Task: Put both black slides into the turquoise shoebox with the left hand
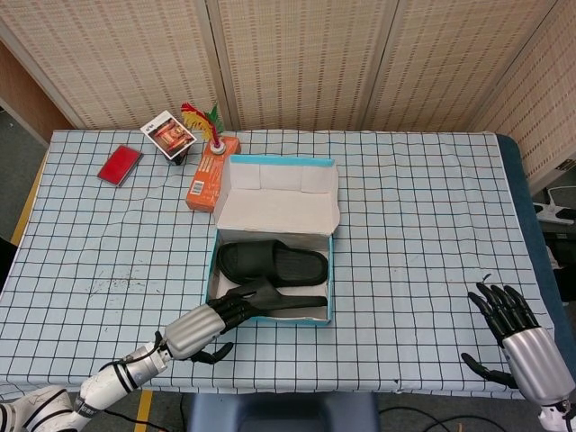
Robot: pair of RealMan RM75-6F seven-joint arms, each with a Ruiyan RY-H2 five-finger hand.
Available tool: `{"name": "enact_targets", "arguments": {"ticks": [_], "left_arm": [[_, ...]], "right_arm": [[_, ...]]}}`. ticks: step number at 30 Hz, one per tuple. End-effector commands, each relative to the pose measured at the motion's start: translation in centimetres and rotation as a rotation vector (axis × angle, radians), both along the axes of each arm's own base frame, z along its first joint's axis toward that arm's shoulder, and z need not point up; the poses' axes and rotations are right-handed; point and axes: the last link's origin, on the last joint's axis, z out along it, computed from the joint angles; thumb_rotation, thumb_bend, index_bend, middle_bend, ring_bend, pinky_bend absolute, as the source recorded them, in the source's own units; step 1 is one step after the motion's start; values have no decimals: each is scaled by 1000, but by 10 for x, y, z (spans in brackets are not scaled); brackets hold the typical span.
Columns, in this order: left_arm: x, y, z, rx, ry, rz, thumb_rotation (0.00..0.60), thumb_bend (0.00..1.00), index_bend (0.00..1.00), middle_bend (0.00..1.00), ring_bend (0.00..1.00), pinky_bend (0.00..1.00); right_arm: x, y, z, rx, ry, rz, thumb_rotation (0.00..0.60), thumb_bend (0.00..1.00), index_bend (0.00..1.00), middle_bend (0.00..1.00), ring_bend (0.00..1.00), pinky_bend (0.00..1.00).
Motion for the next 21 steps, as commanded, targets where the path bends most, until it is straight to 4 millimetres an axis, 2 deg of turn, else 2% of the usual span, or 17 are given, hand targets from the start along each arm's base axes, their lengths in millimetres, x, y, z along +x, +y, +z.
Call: {"name": "enact_targets", "arguments": {"ticks": [1,11,21], "left_arm": [[-2,5,-10,0,46,-11,600,585,0,89,77,49],[-7,10,-17,-21,63,29,600,586,0,90,82,47],[-24,13,-31,-146,88,127,600,586,0,97,178,47]], "right_arm": [[-1,1,2,-6,-3,-2,477,162,0,0,0,0],[-1,-1,1,-1,2,-5,476,162,0,0,0,0],[-2,-3,0,-4,8,-10,475,162,0,0,0,0]]}}
